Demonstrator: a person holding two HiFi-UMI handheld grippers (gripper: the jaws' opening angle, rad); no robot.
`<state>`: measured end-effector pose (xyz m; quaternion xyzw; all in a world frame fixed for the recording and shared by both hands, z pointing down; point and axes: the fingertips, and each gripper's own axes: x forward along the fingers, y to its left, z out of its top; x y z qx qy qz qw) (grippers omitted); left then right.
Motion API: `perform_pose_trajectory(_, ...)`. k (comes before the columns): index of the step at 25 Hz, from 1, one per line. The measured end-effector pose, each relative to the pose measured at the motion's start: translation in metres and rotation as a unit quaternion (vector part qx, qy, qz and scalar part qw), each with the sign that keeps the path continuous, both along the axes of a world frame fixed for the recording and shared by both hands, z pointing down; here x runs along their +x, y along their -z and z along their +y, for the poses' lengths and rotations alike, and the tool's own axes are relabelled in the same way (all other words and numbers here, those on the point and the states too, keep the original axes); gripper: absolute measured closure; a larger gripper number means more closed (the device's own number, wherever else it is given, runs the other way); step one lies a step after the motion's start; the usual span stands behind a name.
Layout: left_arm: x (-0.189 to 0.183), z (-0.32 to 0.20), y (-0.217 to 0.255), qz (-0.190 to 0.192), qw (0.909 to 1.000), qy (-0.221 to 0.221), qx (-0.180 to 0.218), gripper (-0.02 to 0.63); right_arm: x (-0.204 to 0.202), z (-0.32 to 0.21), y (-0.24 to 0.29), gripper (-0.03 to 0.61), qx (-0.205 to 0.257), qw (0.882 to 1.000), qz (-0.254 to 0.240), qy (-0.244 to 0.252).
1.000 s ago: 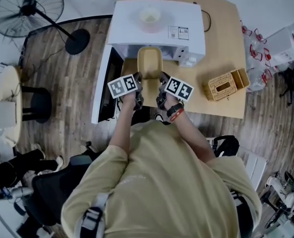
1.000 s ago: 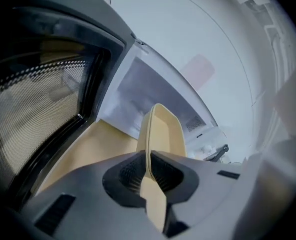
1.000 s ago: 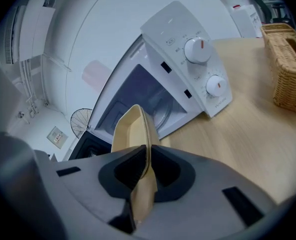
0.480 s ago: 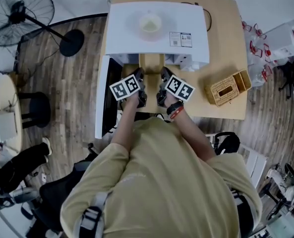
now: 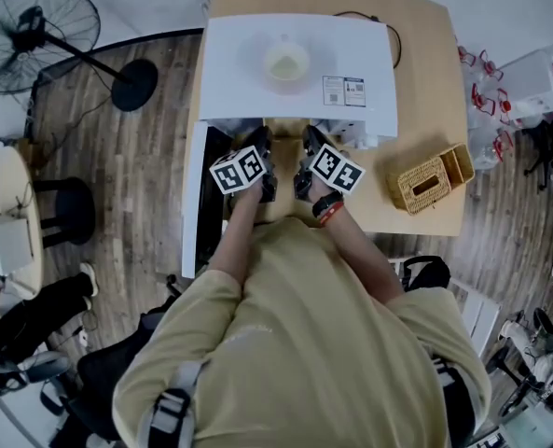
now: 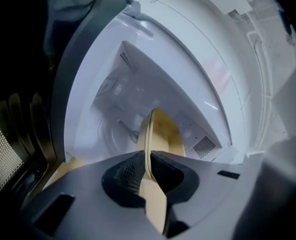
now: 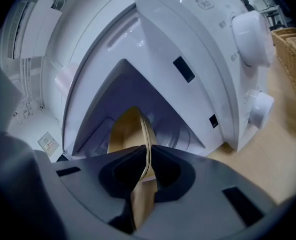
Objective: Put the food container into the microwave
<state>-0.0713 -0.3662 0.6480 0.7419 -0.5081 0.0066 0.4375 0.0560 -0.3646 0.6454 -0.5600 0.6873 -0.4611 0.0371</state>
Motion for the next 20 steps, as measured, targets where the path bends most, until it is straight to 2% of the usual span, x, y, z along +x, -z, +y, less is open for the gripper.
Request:
perform_pose_trajectory(11,-0.009,-0.025,-0.008,-0.083,0.9963,-0.012,0.017,0.568,-0.016,-0.026,0.000,0.526,0.031,0.995,0.076,0.061)
perform_pose_trajectory(20,-0.011,-0.037,-0.015,-0.128,0.9910,-0.027,0.030,0.568,-0.019,-0.037,-0.011,0.528,0.021,0.991,0.112,0.075)
